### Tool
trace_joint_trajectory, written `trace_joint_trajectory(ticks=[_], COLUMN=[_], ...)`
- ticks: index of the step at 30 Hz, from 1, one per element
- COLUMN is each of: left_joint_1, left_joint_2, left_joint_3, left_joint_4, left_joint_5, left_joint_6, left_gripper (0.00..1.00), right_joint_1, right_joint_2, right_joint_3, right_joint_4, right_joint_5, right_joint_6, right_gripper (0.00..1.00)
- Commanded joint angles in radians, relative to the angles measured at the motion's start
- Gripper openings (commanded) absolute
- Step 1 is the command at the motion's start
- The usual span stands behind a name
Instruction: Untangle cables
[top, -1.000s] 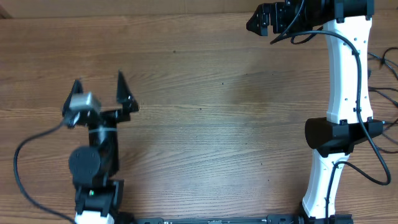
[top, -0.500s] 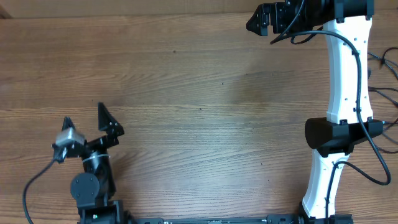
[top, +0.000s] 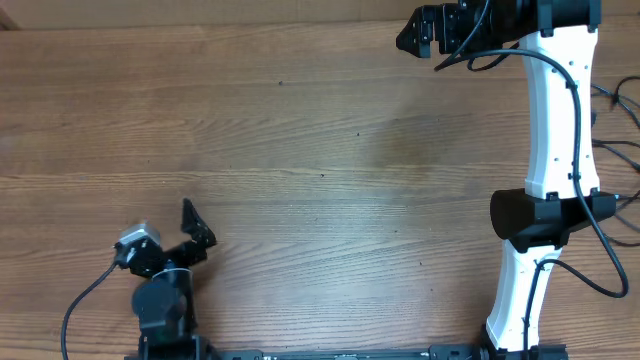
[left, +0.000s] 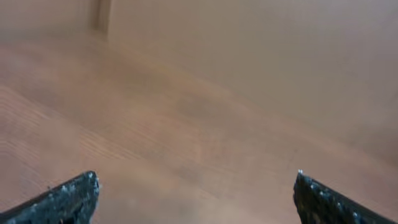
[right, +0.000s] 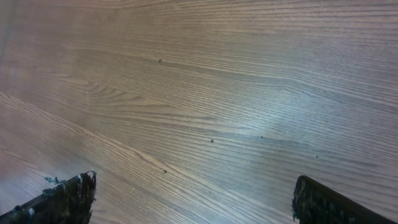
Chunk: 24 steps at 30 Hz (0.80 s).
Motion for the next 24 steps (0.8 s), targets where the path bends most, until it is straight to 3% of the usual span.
trace_joint_trajectory(ticks=[1,6,10,24], left_joint_1=[0.008,0.008,0.007,-0.003], left_joint_2=[-0.057,-0.104,-0.158,-0.208], left_joint_3=[-0.003,-0.003,-0.003,-0.003], left_joint_4=[-0.115,-0.138,-0.140,-0.138], left_joint_5=[0.033,0.111,0.124,0.124], left_joint_6=[0.093,0.297,0.374,0.362], left_gripper=[1.00,1.00,1.00,1.00], right_joint_1=[-0.002,-0.002,-0.002,-0.002], right_joint_2=[-0.023,-0.023,-0.023,-0.023], right_joint_3=[-0.002,-0.002,-0.002,-0.002], right_joint_4=[-0.001,-0.001,-0.001,-0.001], right_joint_5=[-0.006,-0.006,-0.006,-0.006], right_joint_6=[0.002,0.002,0.002,0.002], right_gripper=[1.00,1.00,1.00,1.00])
